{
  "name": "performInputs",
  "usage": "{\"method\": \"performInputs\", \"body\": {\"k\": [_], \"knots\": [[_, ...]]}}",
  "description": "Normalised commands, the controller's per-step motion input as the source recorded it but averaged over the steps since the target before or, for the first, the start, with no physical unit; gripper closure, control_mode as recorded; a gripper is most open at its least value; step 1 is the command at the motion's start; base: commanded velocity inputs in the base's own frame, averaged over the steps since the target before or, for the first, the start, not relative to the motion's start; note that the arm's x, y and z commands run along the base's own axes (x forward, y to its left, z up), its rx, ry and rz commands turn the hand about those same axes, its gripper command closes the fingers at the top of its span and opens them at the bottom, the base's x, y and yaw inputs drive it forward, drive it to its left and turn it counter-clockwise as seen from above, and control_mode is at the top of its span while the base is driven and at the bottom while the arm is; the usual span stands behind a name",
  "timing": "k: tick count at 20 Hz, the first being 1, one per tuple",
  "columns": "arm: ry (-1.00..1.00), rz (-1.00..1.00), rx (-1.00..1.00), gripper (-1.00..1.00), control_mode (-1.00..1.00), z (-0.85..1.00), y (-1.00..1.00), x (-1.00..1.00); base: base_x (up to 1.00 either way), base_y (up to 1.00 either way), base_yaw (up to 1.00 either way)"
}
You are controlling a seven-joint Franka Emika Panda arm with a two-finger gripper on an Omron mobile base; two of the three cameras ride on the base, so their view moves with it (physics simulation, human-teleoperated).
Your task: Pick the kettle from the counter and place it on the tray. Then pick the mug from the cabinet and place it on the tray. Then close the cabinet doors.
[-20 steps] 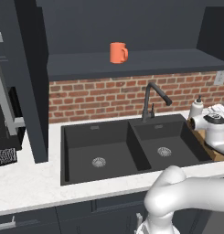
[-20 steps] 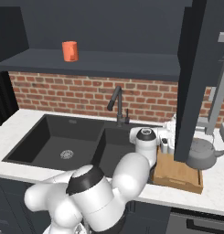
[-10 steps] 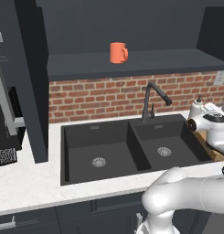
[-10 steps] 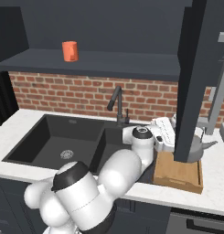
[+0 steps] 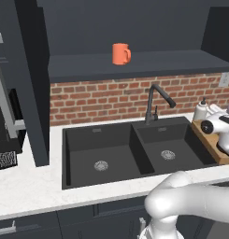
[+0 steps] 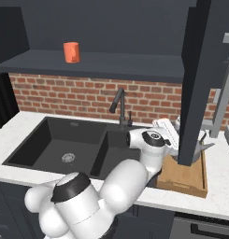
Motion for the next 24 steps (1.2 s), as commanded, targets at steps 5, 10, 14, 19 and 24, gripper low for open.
{"method": "performInputs", "body": {"k": [5,10,14,19,24], "knots": [[-0.13,0.14,0.06,1.0,-1.0,0.0,0.03,0.17,0.0,0.0,0.0],[-0.06,0.06,0.0,1.0,-1.0,0.0,0.03,0.32,0.0,0.0,0.0],[0.0,0.0,-0.01,1.0,-1.0,-0.07,0.0,0.21,0.0,0.0,0.0],[0.0,0.0,-0.09,1.0,-1.0,-0.16,0.06,0.1,0.0,0.0,0.0],[0.01,0.0,-0.11,1.0,-1.0,-0.13,0.02,0.2,0.0,0.0,0.0]]}}
